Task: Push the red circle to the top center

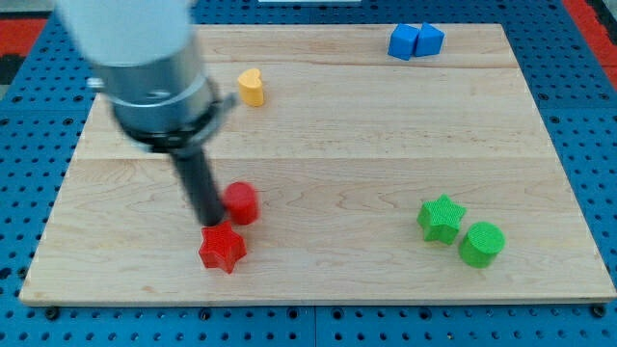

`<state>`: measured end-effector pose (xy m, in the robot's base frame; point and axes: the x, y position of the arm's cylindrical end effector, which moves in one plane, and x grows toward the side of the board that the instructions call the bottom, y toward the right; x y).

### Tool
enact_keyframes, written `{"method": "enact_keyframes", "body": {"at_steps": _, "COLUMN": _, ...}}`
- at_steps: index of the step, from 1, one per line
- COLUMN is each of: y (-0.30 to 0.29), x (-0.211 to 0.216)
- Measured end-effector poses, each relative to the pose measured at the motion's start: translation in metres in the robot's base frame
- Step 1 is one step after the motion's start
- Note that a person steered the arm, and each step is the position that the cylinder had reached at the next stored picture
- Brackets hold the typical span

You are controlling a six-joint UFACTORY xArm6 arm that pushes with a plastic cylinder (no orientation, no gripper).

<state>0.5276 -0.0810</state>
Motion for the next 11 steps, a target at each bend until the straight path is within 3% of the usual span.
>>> {"method": "enact_keyframes", "body": {"at_steps": 1, "y": 0.094, "x": -0.020}}
{"method": "enact_keyframes", "body": {"at_steps": 2, "y": 0.130, "x": -0.015}}
{"method": "enact_keyframes", "body": {"at_steps": 5, "y": 0.098, "x": -0.156}}
{"method": "enact_keyframes", "body": {"at_steps": 8, "y": 0.061, "x": -0.141}}
{"method": "enact_keyframes", "body": {"at_steps": 11, "y": 0.096, "x": -0.178}}
